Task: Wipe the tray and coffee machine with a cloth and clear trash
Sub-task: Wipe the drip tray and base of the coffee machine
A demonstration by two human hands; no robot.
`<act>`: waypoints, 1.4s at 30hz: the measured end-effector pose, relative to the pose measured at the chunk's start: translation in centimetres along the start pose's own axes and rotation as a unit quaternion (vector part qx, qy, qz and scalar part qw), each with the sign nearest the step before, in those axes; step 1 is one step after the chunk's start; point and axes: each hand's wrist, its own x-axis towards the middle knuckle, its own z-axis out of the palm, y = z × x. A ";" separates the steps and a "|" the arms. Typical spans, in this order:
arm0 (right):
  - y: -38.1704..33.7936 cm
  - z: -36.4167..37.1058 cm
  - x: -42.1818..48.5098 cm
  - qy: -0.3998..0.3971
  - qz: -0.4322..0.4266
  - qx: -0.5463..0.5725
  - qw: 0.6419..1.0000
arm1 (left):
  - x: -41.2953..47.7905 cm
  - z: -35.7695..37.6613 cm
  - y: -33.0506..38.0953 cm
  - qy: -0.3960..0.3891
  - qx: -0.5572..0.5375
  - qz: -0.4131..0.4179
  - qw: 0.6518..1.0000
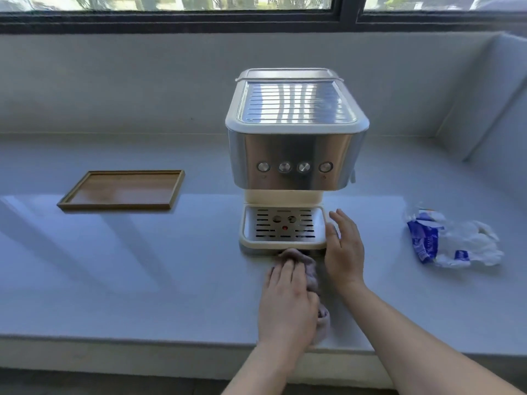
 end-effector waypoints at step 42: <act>-4.3 1.0 -3.2 -0.079 -0.306 -0.248 0.916 | 3.2 -1.5 -9.8 -0.018 -0.002 0.034 0.999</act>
